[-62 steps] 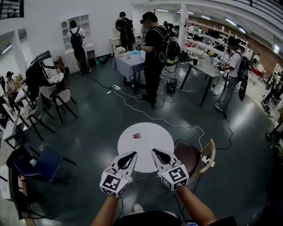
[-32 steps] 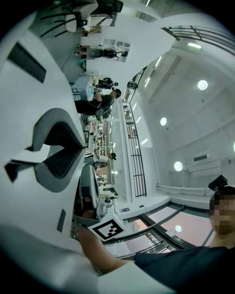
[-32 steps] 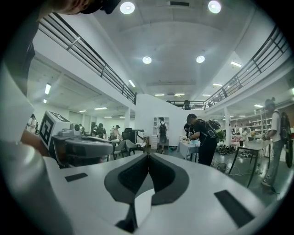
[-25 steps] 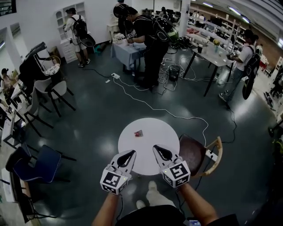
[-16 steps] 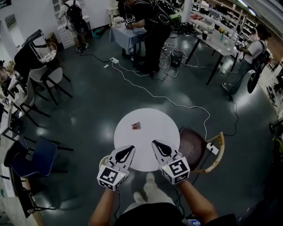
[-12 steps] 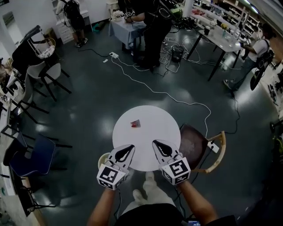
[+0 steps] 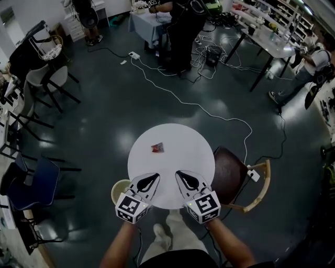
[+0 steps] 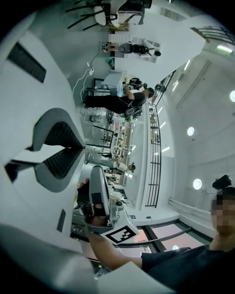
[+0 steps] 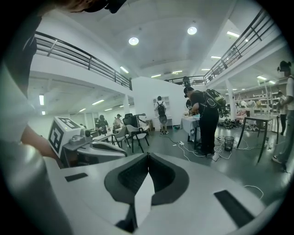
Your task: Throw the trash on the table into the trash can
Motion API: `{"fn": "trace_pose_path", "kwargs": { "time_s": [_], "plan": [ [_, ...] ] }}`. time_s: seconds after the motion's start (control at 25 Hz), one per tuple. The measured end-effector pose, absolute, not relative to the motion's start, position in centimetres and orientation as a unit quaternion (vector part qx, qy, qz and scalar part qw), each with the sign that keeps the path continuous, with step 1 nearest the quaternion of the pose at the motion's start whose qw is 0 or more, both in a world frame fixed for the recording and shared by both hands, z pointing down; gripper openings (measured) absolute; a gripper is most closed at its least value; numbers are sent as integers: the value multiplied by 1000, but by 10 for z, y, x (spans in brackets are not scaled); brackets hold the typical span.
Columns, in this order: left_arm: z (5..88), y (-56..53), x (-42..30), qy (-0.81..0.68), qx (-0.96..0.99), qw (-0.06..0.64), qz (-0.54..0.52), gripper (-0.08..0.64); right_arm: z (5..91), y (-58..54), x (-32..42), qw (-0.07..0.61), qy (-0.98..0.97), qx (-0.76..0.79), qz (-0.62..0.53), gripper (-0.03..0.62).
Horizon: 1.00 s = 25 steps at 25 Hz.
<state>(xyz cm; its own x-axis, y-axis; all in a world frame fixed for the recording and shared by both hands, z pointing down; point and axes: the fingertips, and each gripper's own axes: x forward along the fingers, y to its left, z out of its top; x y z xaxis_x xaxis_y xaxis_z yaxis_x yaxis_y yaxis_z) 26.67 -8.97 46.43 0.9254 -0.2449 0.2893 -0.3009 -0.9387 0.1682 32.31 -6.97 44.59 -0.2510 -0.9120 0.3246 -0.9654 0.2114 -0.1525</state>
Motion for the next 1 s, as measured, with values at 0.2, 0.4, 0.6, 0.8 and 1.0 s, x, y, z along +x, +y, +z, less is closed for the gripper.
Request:
{"fn": "trace_pose_path", "kwargs": {
  "time_s": [0.2,0.4,0.6,0.8,1.0],
  "plan": [
    [506,-109,282,-141,969,116,165,15,469,-82,334,85,-776,599,178,18],
    [550,-136,290,-143,964,107,196,17,501,-97,342,92,-775,594,196,18],
    [589,-167,299,-155,957,113,217,27,532,-110,348,90,-770,595,213,18],
    [624,-195,312,-158,951,118,239,118,553,-124,357,87,-762,601,225,18],
    [657,-215,326,-153,945,115,264,219,570,-127,371,84,-752,611,233,18]
  ]
}}
